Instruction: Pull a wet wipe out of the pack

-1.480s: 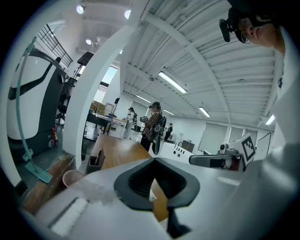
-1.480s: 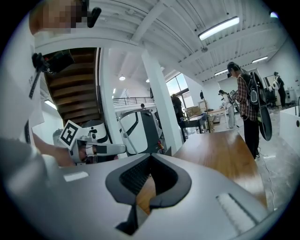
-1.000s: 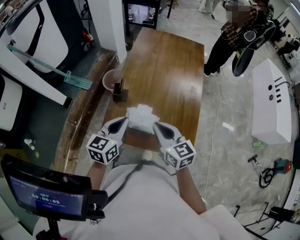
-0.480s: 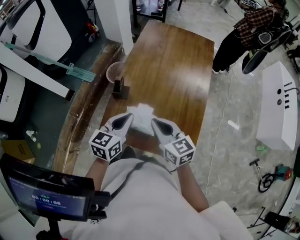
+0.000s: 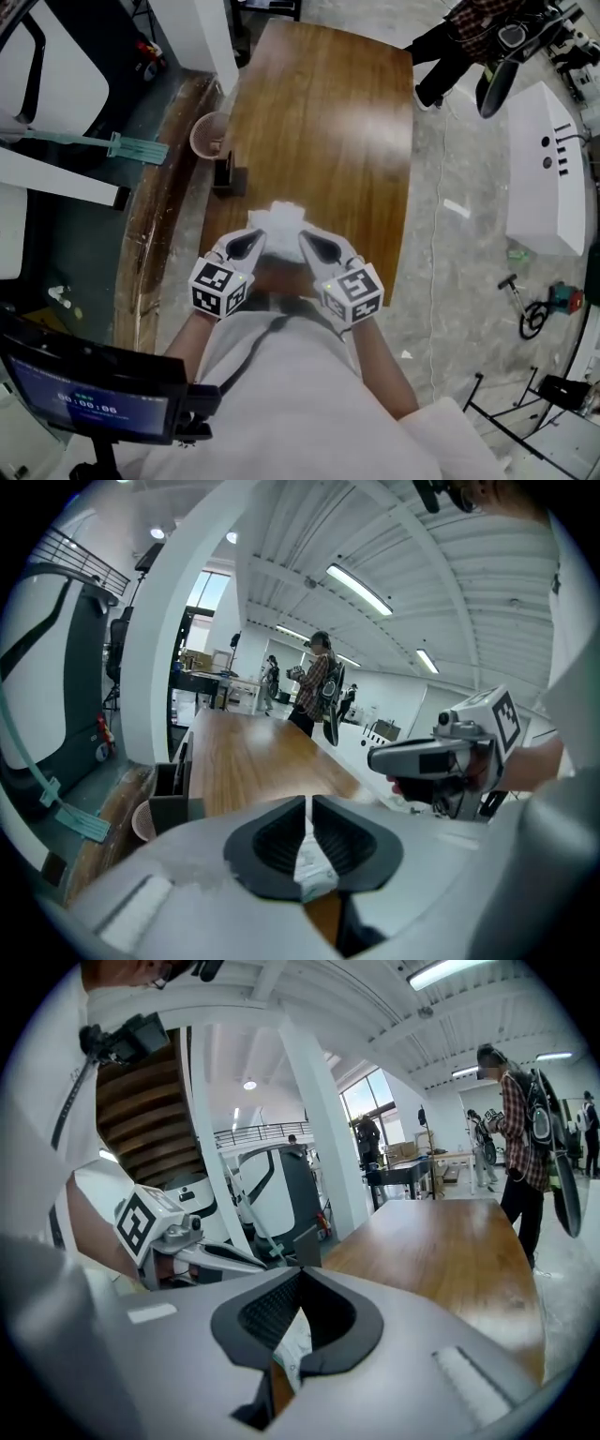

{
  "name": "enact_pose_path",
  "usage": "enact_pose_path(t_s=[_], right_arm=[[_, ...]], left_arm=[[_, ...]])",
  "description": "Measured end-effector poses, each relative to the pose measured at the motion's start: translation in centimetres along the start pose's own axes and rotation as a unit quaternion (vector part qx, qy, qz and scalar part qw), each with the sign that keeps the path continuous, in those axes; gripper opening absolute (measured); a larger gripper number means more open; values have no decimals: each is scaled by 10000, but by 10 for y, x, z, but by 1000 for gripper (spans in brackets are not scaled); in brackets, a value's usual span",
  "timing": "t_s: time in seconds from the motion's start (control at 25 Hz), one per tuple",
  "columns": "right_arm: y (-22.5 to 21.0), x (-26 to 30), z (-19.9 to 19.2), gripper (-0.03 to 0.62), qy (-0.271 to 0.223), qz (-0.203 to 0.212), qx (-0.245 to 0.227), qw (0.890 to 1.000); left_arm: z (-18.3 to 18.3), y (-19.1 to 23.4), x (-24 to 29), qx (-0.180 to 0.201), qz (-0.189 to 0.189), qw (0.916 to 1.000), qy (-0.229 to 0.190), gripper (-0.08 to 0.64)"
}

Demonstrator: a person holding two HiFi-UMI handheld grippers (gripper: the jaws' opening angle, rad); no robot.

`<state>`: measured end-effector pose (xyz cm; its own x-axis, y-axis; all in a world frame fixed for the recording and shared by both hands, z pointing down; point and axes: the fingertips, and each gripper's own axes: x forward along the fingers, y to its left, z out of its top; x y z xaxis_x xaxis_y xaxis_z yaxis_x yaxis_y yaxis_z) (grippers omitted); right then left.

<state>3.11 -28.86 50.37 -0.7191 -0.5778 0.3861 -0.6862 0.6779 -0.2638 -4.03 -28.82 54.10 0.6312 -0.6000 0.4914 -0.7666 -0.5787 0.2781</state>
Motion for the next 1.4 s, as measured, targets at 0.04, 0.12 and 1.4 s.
enact_pose_path(t_s=[0.04,0.12,1.4], right_arm=[[-2,2,-4,6,47,-101,3,9999],[-6,5,-13,6,120,-282,54,9995],[-16,57,-105,8,1324,-685,308,9883]], left_arm=[[-5,0,3,59,-72,9999,97,50],[-15,-1,8,185,-209,9992,282,78],[-69,38,54,267,76,9959,858,8]])
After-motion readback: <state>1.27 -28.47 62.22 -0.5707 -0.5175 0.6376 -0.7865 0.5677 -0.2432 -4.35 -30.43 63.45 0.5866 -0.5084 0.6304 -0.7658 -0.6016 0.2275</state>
